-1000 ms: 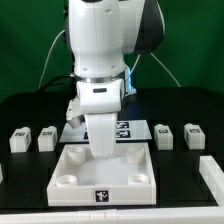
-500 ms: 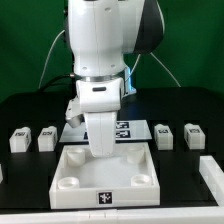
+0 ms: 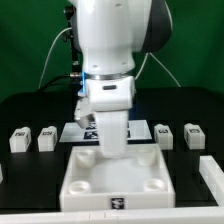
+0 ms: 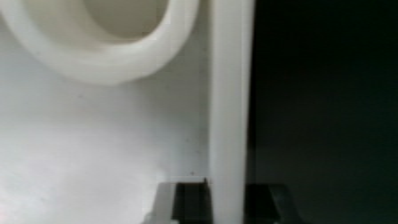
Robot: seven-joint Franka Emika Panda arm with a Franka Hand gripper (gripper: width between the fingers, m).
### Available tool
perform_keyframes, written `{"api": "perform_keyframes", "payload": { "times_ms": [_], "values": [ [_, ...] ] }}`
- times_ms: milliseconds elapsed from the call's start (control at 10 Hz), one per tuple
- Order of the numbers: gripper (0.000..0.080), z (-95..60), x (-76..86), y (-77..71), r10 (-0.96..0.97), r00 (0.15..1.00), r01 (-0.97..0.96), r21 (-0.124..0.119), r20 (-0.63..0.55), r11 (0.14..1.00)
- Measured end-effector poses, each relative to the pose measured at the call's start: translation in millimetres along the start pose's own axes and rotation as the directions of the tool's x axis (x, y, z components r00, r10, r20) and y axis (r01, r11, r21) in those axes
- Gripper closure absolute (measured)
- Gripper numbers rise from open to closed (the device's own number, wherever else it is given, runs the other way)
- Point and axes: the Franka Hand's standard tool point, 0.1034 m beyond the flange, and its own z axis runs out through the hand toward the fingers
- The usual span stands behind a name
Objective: Assemble one leg
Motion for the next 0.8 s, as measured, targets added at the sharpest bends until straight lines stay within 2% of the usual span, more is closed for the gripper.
{"api": "perform_keyframes", "payload": {
  "times_ms": [100, 200, 400, 600, 800],
  "values": [
    [0.0736, 4.0, 22.7, 6.6, -0.017, 1.0, 0.017, -0.014, -0.016, 1.0],
    [0.0736, 4.9, 38.6, 14.8, -0.011, 1.0, 0.01, -0.022, -0.028, 1.0],
    [0.0737, 4.0, 63.3, 32.5, -0.001, 0.999, -0.001, -0.043, -0.048, 0.999],
    [0.0737, 5.3, 64.6, 34.4, -0.005, 0.999, 0.004, -0.024, -0.047, 1.0],
    [0.0737, 5.3, 64.9, 34.4, -0.007, 0.999, 0.006, -0.023, -0.048, 1.0]
  ]
}}
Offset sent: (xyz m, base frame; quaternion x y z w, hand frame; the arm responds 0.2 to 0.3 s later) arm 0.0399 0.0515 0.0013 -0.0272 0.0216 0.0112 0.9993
